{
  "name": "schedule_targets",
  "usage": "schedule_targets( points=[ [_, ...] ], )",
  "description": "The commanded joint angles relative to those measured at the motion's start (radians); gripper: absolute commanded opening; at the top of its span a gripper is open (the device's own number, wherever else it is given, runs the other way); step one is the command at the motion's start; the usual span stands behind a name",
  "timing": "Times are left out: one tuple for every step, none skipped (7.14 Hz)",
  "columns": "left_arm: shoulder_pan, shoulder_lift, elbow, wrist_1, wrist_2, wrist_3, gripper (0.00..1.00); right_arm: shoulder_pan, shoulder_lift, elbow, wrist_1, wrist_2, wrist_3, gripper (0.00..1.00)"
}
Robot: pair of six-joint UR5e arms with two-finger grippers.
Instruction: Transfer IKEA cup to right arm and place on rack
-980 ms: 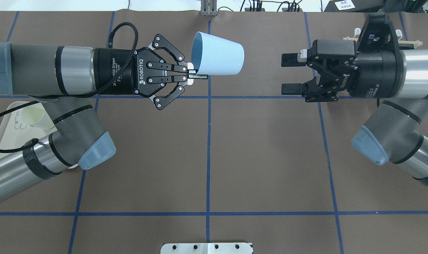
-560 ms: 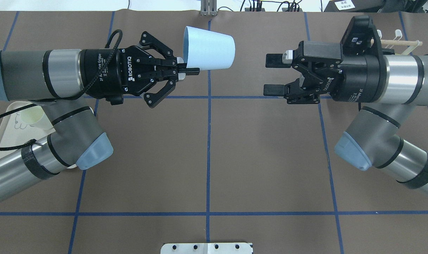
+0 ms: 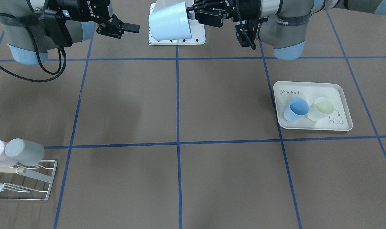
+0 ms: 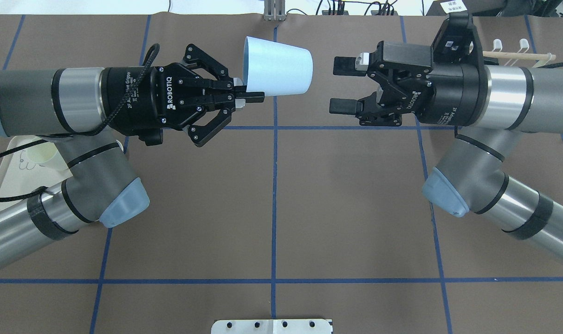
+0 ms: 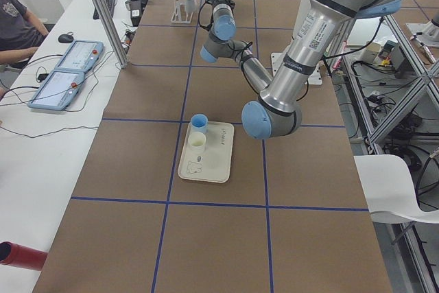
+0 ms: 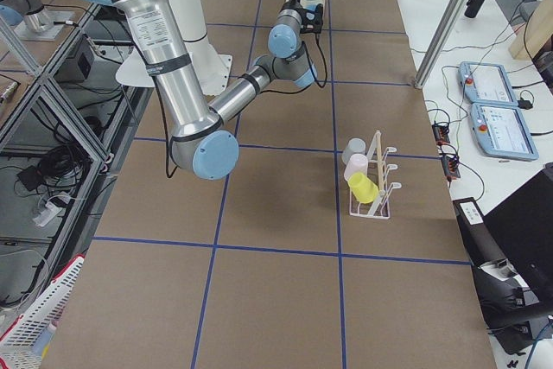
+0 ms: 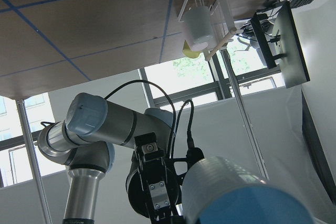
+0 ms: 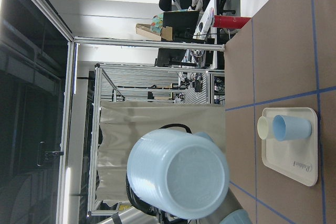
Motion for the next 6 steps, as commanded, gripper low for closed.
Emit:
schedule_targets(
  points=[
    [0.005, -0.007, -0.004, 0.001, 0.002, -0.030, 0.00, -0.026, 0.022, -0.007, 0.001, -0.061, 0.000, 0.98],
    [0.006, -0.007, -0.017, 0.009, 0.002, -0.042, 0.00, -0.035, 0.028, -0.016, 0.002, -0.072, 0.000, 0.98],
    [0.008, -0.008, -0.019, 0.009, 0.002, -0.050, 0.00, -0.040, 0.036, -0.022, 0.002, -0.088, 0.000, 0.98],
    [0.008, -0.010, -0.022, 0.010, 0.003, -0.055, 0.00, -0.042, 0.037, -0.025, 0.002, -0.089, -0.002, 0.97],
    [0.009, -0.010, -0.018, 0.010, 0.003, -0.061, 0.00, -0.042, 0.043, -0.025, 0.002, -0.098, -0.002, 0.97],
    [0.015, -0.011, -0.024, 0.012, 0.003, -0.063, 0.00, -0.043, 0.051, -0.039, 0.004, -0.109, -0.002, 0.97]
  ],
)
